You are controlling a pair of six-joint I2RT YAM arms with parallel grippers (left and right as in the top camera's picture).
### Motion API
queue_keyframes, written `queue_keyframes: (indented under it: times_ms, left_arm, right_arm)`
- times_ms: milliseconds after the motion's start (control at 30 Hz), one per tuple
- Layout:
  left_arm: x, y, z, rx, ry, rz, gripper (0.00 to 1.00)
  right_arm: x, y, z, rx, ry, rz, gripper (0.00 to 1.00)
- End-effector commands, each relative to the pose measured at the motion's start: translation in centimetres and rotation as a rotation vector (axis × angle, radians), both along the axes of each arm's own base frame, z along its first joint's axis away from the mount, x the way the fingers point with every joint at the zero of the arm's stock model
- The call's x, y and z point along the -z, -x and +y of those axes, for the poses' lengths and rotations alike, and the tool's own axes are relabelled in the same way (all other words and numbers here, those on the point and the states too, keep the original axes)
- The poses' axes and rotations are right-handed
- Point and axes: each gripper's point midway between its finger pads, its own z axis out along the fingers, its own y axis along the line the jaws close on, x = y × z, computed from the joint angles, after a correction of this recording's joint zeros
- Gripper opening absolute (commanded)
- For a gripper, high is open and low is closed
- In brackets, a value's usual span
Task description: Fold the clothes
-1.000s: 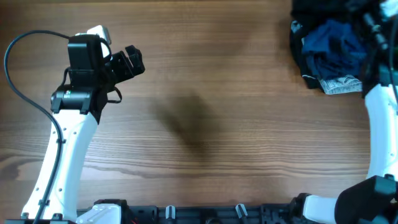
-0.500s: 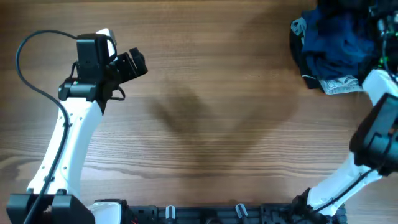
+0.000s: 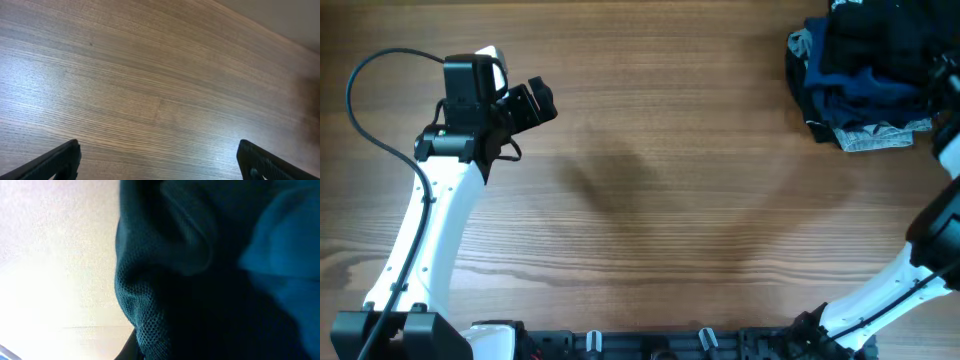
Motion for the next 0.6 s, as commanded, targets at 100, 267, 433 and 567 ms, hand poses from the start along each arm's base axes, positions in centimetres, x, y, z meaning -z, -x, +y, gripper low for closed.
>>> queue_keyframes:
  times_ms: [100,267,433,567]
  left_arm:
    - [-0.1,-0.5,0.3,-0.001,-0.014,-0.018,1.00]
    - [-0.1,-0.5,0.3,-0.001,-0.014,-0.019,1.00]
    - [-0.1,-0.5,0.3,-0.001,-0.014,-0.019,1.00]
    - [-0.2,-0.7,0.3,-0.001,-0.015,-0.027,1.00]
  right_arm:
    - [2.5,1.4,-0.9,-0.019,0.085,0.077,0.04]
    - [2.5,1.7,-1.1,-0.028,0.092,0.073,0.99]
    - [-0.1,2.8,-1.7,-0.024,0.089,0.040,0.99]
    - [-3.6,4.8,-2.6,0.017,0.127,0.028,0.99]
